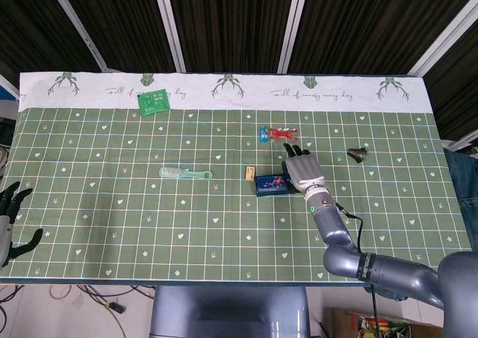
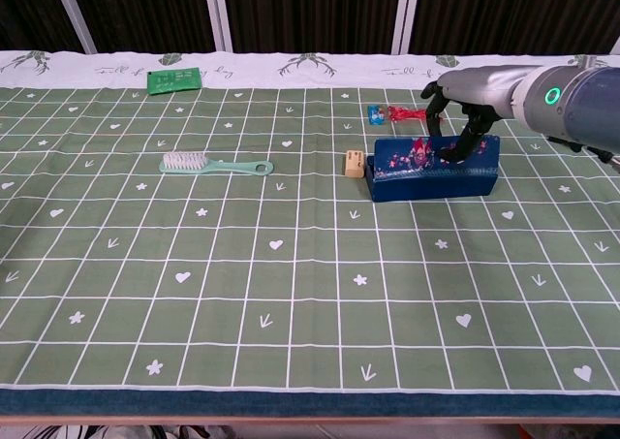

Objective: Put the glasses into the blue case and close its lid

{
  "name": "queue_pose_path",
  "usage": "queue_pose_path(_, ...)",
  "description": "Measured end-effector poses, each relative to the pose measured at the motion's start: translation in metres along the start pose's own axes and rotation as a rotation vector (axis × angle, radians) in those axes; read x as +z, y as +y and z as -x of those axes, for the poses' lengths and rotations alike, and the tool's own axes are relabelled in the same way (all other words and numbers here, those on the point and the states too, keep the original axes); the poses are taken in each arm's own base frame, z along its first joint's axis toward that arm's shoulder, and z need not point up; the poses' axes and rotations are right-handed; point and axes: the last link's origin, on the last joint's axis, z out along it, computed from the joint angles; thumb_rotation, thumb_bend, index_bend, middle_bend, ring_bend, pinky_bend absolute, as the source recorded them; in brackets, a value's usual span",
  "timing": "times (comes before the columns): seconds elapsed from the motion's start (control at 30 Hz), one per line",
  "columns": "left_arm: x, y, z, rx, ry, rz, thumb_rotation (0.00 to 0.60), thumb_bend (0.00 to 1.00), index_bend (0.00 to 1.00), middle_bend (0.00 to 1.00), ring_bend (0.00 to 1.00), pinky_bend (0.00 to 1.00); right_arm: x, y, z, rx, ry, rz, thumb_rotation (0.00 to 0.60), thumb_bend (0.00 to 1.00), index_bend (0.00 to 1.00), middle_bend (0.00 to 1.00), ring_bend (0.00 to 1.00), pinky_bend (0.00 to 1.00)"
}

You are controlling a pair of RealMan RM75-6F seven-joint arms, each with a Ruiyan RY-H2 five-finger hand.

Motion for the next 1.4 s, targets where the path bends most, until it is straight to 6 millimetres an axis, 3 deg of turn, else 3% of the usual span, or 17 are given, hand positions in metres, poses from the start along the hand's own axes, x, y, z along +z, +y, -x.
queue_pose_path(0.13,0.000,0.000,0.000,0.001,-0.002,-0.001,0.600,0.32,0.13,0.00,0.00,0.00,0.004,0.000,0.001,-0.002,-0.010,0.005,0.600,0.52,0.30,0.00,0.07,0.18)
queue_pose_path(0.23,0.000,0.000,0.000,0.002,-0.003,-0.002,0.600,0.32,0.13,0.00,0.00,0.00,0.005,0.000,0.002,-0.004,-0.022,-0.004,0.600,0.52,0.18,0.00,0.07,0.18)
queue_pose_path(0.33,0.000,0.000,0.000,0.003,-0.005,-0.003,0.600,0.32,0.13,0.00,0.00,0.00,0.005,-0.001,0.003,-0.006,-0.030,-0.011,0.600,0.52,0.14,0.00,0.07,0.18)
queue_pose_path(0.57,0.000,0.000,0.000,0.005,-0.008,-0.003,0.600,0.32,0.13,0.00,0.00,0.00,0.007,-0.003,0.004,-0.009,-0.040,-0.017,0.600,0.51,0.12,0.00,0.06,0.18)
queue_pose_path(0.77,0.000,0.000,0.000,0.004,-0.010,-0.004,0.600,0.32,0.13,0.00,0.00,0.00,0.004,0.000,-0.004,0.003,-0.023,-0.024,0.600,0.38,0.13,0.00,0.05,0.18)
queue_pose_path(1.0,-0.001,0.000,0.001,0.007,-0.016,-0.003,0.600,0.32,0.13,0.00,0.00,0.00,-0.005,0.010,-0.007,-0.039,-0.063,-0.020,0.600,0.31,0.13,0.00,0.04,0.18)
queue_pose_path(1.2,-0.001,0.000,0.002,0.013,-0.024,-0.005,0.600,0.32,0.13,0.00,0.00,0.00,-0.007,0.014,-0.002,-0.066,-0.102,-0.007,0.600,0.29,0.14,0.07,0.04,0.18)
queue_pose_path(1.4,-0.001,0.000,0.001,0.013,-0.025,-0.008,0.600,0.32,0.13,0.00,0.00,0.00,-0.003,0.013,0.005,-0.071,-0.102,0.005,0.600,0.29,0.21,0.18,0.06,0.18)
